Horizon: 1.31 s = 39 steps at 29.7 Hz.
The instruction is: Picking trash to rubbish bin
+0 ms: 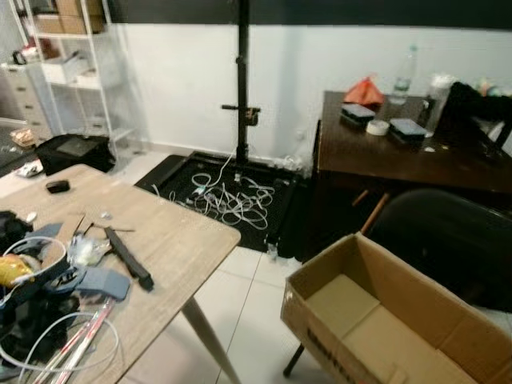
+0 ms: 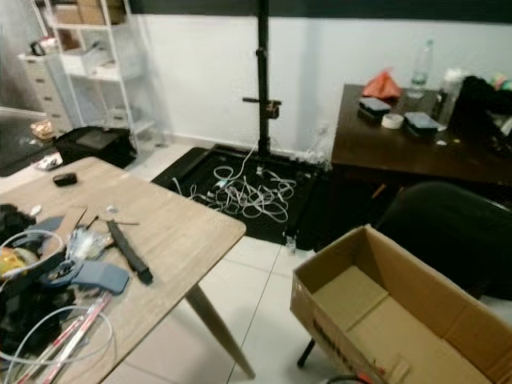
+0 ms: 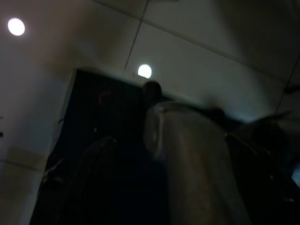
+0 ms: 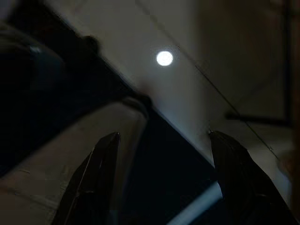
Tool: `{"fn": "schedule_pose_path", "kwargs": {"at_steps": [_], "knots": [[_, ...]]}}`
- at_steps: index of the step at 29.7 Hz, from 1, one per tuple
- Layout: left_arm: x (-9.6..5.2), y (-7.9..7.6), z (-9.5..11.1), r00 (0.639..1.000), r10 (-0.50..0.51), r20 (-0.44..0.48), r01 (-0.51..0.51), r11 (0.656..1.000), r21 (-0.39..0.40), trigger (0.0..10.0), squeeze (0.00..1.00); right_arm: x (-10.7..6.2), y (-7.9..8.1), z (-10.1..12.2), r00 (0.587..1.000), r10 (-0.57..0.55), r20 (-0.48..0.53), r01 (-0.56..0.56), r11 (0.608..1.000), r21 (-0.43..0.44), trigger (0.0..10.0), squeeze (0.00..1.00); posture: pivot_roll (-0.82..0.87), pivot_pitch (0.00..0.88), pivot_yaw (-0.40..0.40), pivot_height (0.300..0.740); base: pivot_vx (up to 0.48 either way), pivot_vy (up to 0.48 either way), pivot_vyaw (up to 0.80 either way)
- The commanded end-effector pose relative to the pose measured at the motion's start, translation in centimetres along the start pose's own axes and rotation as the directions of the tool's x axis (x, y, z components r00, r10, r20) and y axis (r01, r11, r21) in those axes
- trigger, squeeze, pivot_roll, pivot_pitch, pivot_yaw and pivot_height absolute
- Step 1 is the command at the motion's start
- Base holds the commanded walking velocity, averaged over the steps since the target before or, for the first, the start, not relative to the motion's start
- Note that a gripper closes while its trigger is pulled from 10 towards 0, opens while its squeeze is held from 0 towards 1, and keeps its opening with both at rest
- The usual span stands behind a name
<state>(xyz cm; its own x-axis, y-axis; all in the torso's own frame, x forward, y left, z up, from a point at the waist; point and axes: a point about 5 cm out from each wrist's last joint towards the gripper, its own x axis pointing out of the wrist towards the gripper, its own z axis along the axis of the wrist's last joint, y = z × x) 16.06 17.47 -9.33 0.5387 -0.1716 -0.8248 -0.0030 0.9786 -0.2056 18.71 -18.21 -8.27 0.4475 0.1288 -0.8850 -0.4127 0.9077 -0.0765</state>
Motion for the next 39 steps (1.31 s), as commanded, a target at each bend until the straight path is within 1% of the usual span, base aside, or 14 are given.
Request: {"fn": "schedule_pose_path", "kwargs": {"at_steps": [1,6,19,24,39], "knots": [[-0.13,0.02,-0.87,1.000,0.004,-0.029,-0.004,1.000,-0.008,10.0,0.00,-0.09,-0.03,-0.83,1.000,-0.002,-0.026,0.003,1.000,0.009,10.0,0.00,-0.10,0.078,0.028,0.740,0.000,0.000,0.76],[-0.25,0.25,-1.22,0.999,0.015,-0.041,-0.015,1.000,-0.007,10.0,0.00,-0.09,-0.09,-0.73,1.000,-0.003,-0.021,0.003,1.000,0.013,10.0,0.00,-0.09,0.081,0.031,0.740,0.000,0.000,0.76],[-0.22,0.25,-1.02,0.999,0.011,-0.039,-0.011,1.000,0.000,10.0,0.00,-0.02,0.27,-0.73,1.000,0.003,-0.018,-0.003,1.000,0.011,10.0,0.00,-0.09,0.083,0.035,0.740,0.000,0.000,0.76],[-0.26,0.44,-1.01,0.999,0.016,-0.042,-0.015,1.000,0.005,10.0,0.00,-0.04,0.39,-1.11,1.000,0.006,-0.028,-0.005,1.000,0.015,10.0,0.00,-0.09,0.078,0.037,0.740,0.000,0.000,0.76],[-0.25,0.44,-0.92,0.999,0.018,-0.041,-0.017,1.000,0.009,10.0,0.00,-0.01,0.43,-0.85,1.000,0.014,-0.021,-0.013,1.000,0.014,10.0,0.00,-0.09,0.075,0.038,0.740,0.000,0.000,0.76]]}}
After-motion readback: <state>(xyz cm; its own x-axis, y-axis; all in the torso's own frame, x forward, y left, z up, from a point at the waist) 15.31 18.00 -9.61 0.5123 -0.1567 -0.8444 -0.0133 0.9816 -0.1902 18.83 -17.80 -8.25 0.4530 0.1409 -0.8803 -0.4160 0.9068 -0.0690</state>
